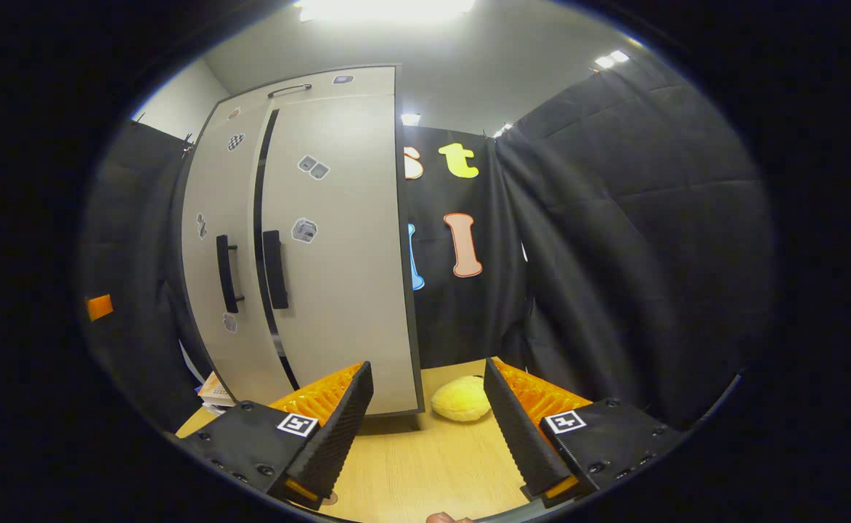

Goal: Grasp the bottle in the cabinet with the left hand and place it on the coaster, then close the right door with the right hand and the left door with the left hand.

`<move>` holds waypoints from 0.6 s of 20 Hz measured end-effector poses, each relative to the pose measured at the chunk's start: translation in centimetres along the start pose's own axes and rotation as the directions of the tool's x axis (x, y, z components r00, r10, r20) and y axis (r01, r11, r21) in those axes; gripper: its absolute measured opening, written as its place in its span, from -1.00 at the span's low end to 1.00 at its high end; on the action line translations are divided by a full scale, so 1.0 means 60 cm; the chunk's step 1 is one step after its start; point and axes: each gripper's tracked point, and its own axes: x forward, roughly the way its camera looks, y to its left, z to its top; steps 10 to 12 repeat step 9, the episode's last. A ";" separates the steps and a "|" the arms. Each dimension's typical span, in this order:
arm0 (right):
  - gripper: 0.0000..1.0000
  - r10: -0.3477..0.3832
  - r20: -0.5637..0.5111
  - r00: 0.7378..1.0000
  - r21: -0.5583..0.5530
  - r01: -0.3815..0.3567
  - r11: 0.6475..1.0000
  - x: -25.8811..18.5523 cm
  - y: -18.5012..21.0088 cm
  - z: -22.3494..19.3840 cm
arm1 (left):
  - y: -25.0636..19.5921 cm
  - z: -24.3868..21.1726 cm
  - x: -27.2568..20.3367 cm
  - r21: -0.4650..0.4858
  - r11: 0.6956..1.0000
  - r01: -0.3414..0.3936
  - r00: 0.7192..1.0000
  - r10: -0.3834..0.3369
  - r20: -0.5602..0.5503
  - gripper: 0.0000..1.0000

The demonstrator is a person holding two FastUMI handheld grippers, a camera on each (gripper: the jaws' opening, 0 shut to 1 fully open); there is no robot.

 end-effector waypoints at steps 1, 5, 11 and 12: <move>0.95 -0.008 0.003 1.000 0.005 0.008 1.000 0.000 -0.004 0.002 | -0.003 -0.002 0.001 -0.003 1.000 0.005 1.000 -0.005 0.000 0.96; 0.95 -0.016 0.014 1.000 0.026 0.016 1.000 0.000 -0.008 0.005 | -0.022 -0.018 0.005 -0.014 1.000 0.020 1.000 -0.020 -0.006 0.81; 0.95 0.004 0.006 1.000 0.012 -0.004 1.000 0.009 -0.006 -0.002 | -0.018 -0.016 -0.016 -0.008 1.000 -0.002 1.000 0.002 -0.003 0.72; 0.95 0.004 0.006 1.000 0.012 -0.004 1.000 0.009 -0.006 -0.002 | -0.018 -0.016 -0.016 -0.008 1.000 -0.002 1.000 0.002 -0.003 0.72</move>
